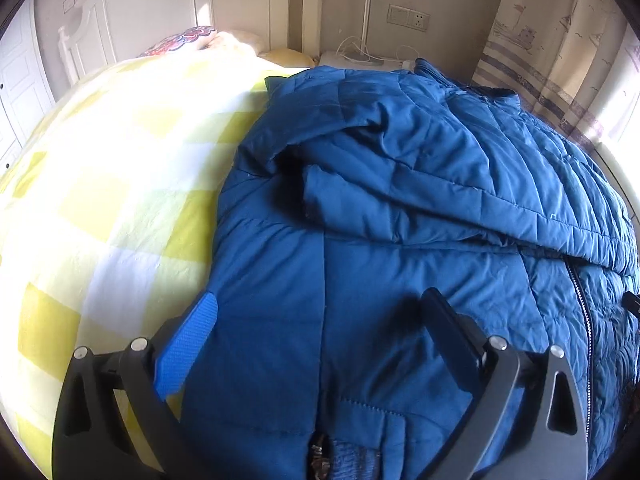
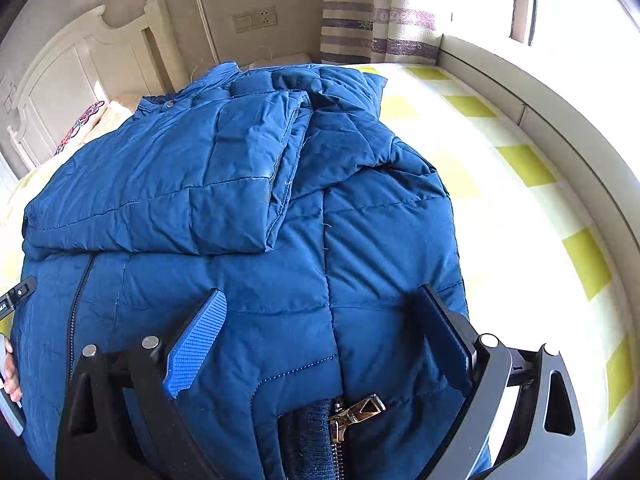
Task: Fold large clothes
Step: 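Pat down the folded collar area with both tools, then grasp the jacket hem with both tools and lift it toward the collar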
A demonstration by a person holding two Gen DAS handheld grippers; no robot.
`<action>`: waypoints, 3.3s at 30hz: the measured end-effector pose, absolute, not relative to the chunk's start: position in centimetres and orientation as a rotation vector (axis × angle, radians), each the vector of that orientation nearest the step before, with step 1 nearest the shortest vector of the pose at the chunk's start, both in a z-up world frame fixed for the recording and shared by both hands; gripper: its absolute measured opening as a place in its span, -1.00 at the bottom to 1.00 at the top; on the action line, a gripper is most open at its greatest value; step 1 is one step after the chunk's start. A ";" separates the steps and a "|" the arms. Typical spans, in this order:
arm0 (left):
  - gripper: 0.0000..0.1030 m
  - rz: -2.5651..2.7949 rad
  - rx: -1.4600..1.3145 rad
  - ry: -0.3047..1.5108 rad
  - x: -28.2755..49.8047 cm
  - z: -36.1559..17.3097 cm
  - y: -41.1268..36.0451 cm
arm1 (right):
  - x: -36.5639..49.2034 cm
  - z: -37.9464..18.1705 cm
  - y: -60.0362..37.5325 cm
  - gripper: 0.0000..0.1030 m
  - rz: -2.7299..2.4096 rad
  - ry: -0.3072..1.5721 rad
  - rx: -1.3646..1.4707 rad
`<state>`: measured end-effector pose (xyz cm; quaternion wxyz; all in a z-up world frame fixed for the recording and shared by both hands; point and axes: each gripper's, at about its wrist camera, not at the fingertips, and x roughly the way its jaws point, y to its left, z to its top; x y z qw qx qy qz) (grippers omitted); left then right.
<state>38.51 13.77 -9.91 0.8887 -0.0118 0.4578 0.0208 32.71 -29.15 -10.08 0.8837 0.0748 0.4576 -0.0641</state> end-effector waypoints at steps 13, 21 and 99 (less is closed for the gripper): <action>0.96 -0.146 0.170 0.905 31.9 -10.4 2.3 | 27.5 -10.1 -17.9 0.91 0.118 0.930 -0.114; 0.96 -0.068 0.173 0.842 29.1 -9.0 6.3 | 25.0 -9.3 -21.6 0.90 0.076 0.925 -0.033; 0.96 -0.065 0.104 0.758 11.1 -11.4 12.2 | 13.0 -9.8 -20.9 0.89 -0.100 0.716 -0.123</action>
